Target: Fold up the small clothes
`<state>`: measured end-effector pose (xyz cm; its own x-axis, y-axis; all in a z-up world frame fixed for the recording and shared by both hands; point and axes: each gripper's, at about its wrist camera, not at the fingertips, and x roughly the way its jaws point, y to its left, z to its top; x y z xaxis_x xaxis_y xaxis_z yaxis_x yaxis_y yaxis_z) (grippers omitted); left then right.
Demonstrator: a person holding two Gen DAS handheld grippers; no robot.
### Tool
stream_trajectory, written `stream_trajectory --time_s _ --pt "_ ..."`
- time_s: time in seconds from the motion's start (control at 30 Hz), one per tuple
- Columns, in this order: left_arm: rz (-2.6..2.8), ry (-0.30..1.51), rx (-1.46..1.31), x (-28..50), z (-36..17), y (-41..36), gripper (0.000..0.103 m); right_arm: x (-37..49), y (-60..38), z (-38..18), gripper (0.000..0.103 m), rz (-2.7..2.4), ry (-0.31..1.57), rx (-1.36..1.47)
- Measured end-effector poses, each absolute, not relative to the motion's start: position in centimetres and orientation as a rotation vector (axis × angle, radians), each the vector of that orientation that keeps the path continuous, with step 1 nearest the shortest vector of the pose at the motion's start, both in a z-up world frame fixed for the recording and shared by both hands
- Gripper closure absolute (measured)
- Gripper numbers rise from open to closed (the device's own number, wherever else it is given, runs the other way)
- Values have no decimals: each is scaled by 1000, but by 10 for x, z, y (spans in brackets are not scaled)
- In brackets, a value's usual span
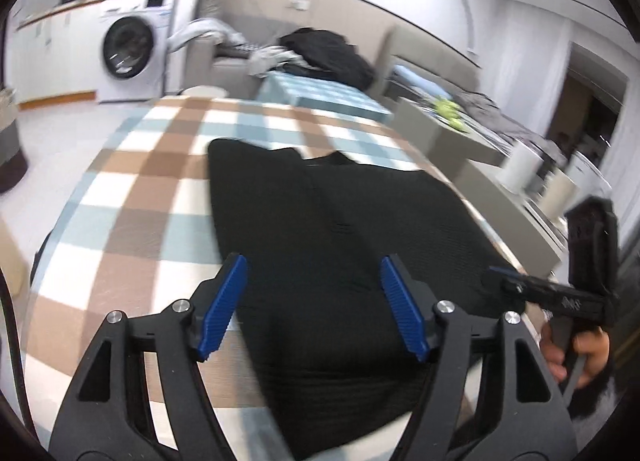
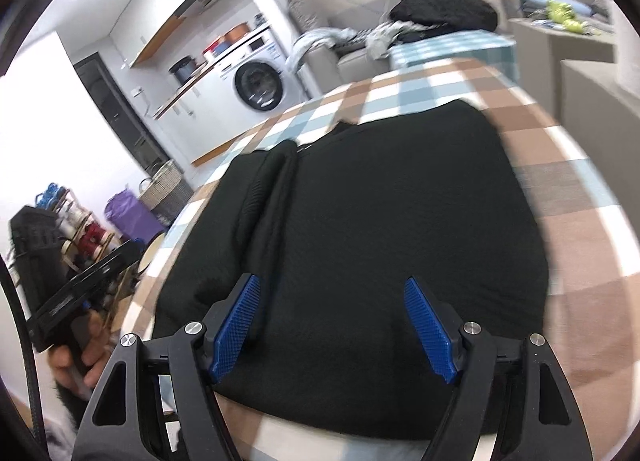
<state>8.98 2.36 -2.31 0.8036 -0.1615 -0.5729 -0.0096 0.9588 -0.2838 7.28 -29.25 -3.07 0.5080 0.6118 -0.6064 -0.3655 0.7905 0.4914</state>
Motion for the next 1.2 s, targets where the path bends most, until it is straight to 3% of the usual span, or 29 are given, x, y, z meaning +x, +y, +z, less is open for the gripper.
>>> stream_trajectory --time_s 0.1,0.3,0.4,0.43,0.47,0.77,0.93,1.0,1.1,1.2 --pt "-38 655 -309 93 -32 41 36 80 -264 -36 28 681 883 310" --pt "-1 669 -307 102 -39 50 36 102 -216 -54 47 725 936 261" --pt "0 680 -305 104 -42 49 36 110 -193 -54 65 719 936 202" --pt "2 683 -303 105 -43 49 36 112 -184 -55 85 731 936 166" --pt "2 688 -299 105 -44 49 36 113 -178 -55 97 733 938 134" --pt "-16 686 -276 100 -36 41 36 66 -216 -4 99 676 701 85" --pt "-51 737 -239 102 -43 24 36 79 -232 -43 98 597 852 75" --pt "-71 757 -216 100 -45 15 36 85 -235 -54 93 589 898 87" --pt "-112 788 -177 95 -50 2 35 83 -243 -47 76 592 863 124" --pt "-154 813 -138 87 -54 -10 35 77 -249 -35 73 641 817 185"
